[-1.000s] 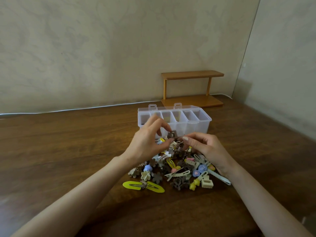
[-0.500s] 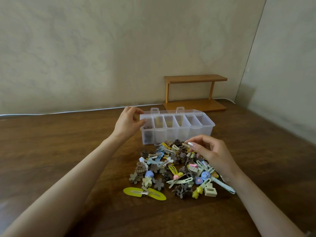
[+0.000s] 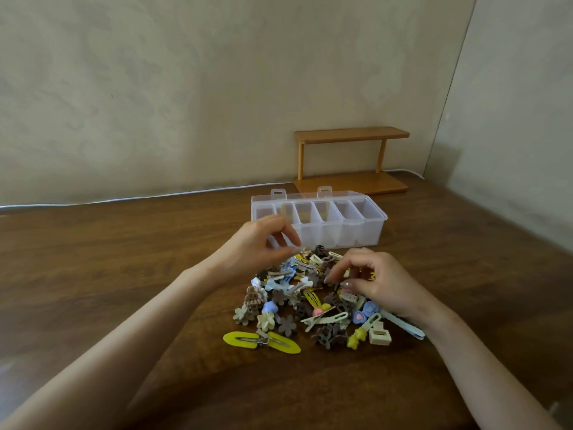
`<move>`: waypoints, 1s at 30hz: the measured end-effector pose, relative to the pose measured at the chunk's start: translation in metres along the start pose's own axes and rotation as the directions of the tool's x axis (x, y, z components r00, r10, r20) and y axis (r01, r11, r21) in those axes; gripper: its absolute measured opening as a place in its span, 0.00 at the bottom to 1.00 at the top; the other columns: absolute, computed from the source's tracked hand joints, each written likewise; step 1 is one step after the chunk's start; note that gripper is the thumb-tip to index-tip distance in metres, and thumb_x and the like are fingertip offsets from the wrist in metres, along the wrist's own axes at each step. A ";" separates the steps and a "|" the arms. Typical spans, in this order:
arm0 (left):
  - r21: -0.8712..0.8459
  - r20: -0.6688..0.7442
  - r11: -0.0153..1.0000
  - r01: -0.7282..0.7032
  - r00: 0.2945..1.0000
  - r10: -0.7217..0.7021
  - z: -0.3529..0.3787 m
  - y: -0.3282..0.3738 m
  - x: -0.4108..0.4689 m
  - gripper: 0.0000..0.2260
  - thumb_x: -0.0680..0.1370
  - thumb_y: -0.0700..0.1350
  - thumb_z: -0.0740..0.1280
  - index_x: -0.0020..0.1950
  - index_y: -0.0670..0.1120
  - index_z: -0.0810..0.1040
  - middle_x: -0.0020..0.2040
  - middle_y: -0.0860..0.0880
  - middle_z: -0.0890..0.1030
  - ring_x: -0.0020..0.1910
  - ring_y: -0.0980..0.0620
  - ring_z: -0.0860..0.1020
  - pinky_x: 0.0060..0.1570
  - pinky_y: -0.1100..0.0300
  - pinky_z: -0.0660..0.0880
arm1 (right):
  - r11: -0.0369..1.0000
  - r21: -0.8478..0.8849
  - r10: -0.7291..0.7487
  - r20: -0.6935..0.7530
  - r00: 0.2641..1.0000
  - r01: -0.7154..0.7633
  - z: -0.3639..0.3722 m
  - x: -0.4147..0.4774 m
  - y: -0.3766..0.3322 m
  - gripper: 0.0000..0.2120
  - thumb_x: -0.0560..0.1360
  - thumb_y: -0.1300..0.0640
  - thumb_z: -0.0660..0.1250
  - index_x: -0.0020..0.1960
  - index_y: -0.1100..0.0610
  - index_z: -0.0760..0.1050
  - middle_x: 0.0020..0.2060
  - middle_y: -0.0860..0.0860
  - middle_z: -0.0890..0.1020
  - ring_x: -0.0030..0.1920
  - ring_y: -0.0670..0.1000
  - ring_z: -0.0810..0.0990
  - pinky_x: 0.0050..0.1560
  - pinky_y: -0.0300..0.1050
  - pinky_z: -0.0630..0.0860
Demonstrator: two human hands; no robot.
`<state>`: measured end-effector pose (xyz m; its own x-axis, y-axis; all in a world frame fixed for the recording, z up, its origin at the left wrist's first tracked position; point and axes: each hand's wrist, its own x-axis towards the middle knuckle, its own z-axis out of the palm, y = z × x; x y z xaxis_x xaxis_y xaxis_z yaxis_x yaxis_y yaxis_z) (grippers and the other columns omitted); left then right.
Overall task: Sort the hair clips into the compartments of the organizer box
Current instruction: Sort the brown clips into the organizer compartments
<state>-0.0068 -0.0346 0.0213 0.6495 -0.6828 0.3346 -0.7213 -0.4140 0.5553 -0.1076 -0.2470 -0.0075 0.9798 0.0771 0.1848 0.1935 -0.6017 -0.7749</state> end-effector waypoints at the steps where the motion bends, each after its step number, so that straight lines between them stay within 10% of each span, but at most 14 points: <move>1: -0.010 0.030 1.000 0.004 1.000 -0.003 0.002 0.002 -0.001 0.04 0.74 0.46 0.68 0.48 0.49 0.77 0.47 0.56 0.78 0.44 0.62 0.76 0.42 0.70 0.74 | 0.999 -0.035 0.011 0.023 1.000 -0.010 0.000 0.000 -0.001 0.15 0.71 0.66 0.71 0.42 0.44 0.81 0.44 0.44 0.79 0.43 0.47 0.76 0.44 0.38 0.74; 12: 0.104 0.473 0.993 -0.055 0.881 -0.001 0.010 -0.001 -0.007 0.09 0.74 0.43 0.68 0.53 0.52 0.77 0.54 0.56 0.74 0.54 0.60 0.70 0.54 0.62 0.70 | 0.968 -0.249 0.008 0.020 1.000 -0.003 0.000 0.001 0.002 0.08 0.70 0.58 0.73 0.45 0.46 0.81 0.42 0.44 0.78 0.45 0.44 0.74 0.45 0.42 0.74; 30: -0.124 0.242 0.983 0.134 0.965 -0.101 0.004 -0.004 -0.005 0.05 0.77 0.43 0.65 0.51 0.45 0.78 0.42 0.55 0.81 0.40 0.62 0.79 0.42 0.68 0.76 | 0.969 -0.247 -0.036 -0.042 0.998 0.024 0.004 0.002 0.004 0.04 0.73 0.56 0.70 0.46 0.47 0.81 0.43 0.42 0.78 0.45 0.41 0.75 0.43 0.35 0.72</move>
<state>-0.0077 -0.0320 0.0147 0.6414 -0.7627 0.0827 -0.5921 -0.4236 0.6855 -0.1052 -0.2459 -0.0126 0.9692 0.0652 0.2375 0.1986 -0.7774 -0.5969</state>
